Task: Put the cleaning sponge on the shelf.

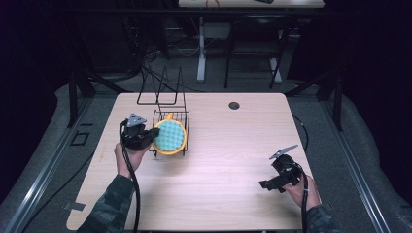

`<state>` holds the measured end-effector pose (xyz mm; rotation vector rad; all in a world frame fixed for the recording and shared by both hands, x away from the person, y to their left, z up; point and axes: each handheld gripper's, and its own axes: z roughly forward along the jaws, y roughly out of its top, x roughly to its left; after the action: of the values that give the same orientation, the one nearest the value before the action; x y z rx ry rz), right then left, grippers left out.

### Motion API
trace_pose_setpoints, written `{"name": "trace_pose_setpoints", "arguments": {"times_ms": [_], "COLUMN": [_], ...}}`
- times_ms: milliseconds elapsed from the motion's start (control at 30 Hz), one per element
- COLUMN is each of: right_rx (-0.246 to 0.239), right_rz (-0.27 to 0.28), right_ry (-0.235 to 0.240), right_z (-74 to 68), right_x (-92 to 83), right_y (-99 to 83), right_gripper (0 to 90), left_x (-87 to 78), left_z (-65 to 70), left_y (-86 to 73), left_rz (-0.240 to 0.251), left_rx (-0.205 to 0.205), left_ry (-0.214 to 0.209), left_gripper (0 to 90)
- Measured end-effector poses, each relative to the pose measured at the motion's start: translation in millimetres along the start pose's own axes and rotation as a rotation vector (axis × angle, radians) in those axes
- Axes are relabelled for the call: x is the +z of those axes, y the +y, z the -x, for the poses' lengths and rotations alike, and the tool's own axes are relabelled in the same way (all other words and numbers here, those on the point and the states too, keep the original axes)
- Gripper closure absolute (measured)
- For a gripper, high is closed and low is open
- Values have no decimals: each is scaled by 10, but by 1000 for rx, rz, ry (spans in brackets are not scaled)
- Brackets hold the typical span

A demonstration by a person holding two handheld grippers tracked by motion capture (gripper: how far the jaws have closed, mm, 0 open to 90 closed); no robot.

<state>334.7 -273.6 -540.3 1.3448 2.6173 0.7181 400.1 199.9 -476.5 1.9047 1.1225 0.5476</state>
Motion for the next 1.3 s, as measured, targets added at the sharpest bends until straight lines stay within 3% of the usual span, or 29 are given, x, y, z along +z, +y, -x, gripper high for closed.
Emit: {"name": "trace_pose_setpoints", "arguments": {"times_ms": [500, 867, 1300], "right_rx": [-2, -6, -6], "right_rz": [1, -6, 4], "right_ry": [-4, -5, -2], "right_z": [-2, -5, -2], "right_x": [12, 15, 15], "right_y": [-1, 1, -2], "right_gripper": [62, 61, 61], "left_x": [148, 306, 425], "left_z": [-146, -219, -210], "left_y": [-45, -60, -75], "left_rz": [17, -11, -35], "left_rx": [-59, -61, -59], "left_ry": [33, 31, 32], "left_gripper": [885, 885, 884]}}
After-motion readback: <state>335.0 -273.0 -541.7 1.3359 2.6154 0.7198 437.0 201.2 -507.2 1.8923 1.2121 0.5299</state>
